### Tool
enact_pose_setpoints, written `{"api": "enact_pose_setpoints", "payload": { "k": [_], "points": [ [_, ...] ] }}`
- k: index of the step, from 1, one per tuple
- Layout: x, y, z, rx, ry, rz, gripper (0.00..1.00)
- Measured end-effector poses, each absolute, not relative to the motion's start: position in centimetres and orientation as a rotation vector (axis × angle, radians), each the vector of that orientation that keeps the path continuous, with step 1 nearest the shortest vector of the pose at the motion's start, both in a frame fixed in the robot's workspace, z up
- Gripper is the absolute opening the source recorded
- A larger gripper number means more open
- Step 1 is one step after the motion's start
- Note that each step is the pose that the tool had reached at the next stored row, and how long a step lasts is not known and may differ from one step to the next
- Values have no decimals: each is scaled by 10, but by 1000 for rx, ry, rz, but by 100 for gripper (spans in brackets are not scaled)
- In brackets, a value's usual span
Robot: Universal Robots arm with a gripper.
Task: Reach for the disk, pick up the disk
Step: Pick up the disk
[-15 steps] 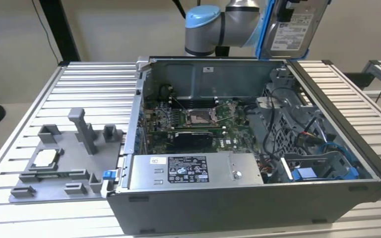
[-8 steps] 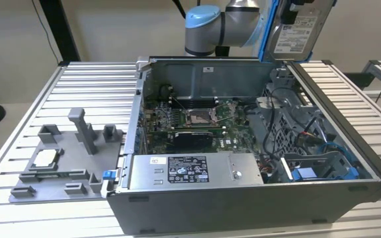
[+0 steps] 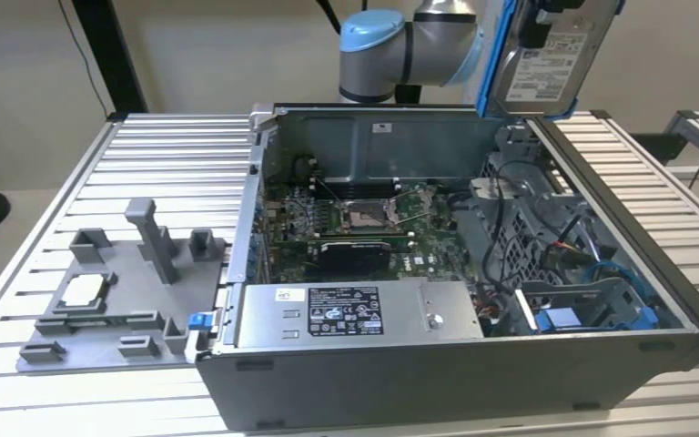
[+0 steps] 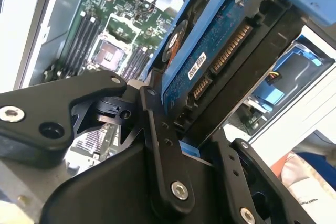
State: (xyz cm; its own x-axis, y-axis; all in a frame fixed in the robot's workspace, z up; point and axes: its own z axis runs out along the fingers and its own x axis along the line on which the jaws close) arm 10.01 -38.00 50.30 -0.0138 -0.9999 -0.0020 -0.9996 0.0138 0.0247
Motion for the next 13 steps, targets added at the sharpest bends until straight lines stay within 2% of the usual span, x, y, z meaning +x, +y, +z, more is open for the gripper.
{"api": "enact_pose_setpoints", "payload": {
  "k": [13],
  "points": [
    [109,-392,503,2196,-2227,-33,0]
  ]
}}
